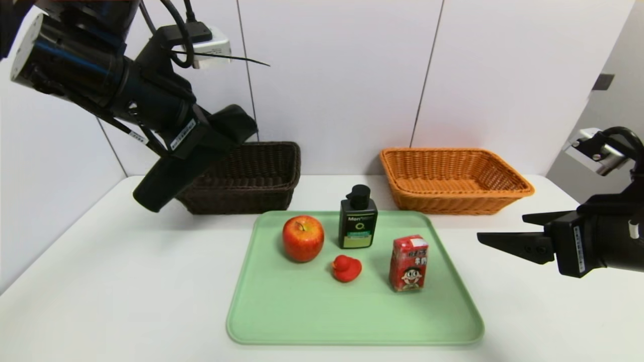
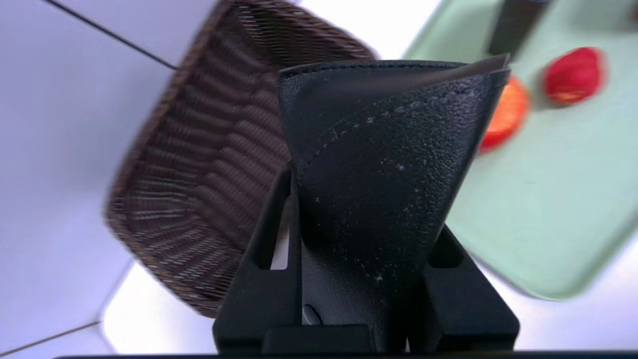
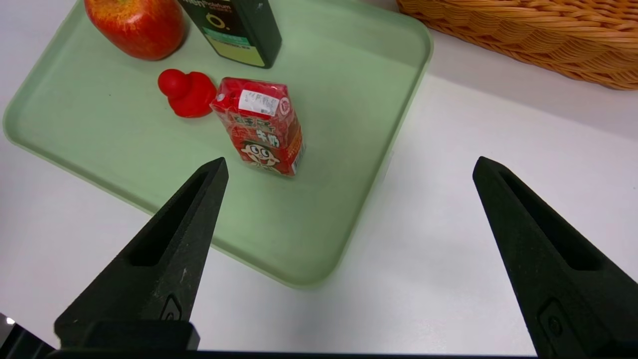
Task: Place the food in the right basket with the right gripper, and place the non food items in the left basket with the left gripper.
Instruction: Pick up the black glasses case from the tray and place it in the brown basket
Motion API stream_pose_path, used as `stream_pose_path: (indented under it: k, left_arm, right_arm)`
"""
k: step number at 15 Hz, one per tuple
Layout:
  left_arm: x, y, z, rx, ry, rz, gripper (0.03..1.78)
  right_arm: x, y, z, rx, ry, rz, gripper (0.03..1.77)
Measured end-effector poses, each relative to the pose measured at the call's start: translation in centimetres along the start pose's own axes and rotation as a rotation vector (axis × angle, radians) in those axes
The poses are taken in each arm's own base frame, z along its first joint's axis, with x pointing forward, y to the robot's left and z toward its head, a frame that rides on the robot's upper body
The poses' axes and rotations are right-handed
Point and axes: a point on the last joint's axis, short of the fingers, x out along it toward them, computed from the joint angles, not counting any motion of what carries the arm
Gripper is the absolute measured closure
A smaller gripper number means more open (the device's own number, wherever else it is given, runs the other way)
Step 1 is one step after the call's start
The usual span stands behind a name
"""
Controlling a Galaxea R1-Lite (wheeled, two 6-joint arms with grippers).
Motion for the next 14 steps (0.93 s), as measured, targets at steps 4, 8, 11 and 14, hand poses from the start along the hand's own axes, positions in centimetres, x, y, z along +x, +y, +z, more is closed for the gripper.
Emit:
stream_pose_path:
  k: [4,8,11,14]
  left_arm:
    - [4.5,4.0,-1.4,0.085,-0.027,0.116,1.27]
    - [9.4,5.8,-3.3,0.187,-0.001,0.14,1.27]
    - [11.7,6.4,-4.3,0.202,0.018,0.167,1.27]
    - [13.1,7.5,-5.9,0.226,0.063,0.188,1.27]
  right_arm:
    - [0.0,0.0,0.0,-0.001,0.001,-0.001,0.1]
    - [0.0,0.0,-0.3,-0.003,0.01,-0.007,0.1]
    - [0.0,0.0,-0.5,-0.003,0.012,-0.01,0.1]
    - [0.0,0.0,-0.7,-0.003,0.019,-0.009,0.1]
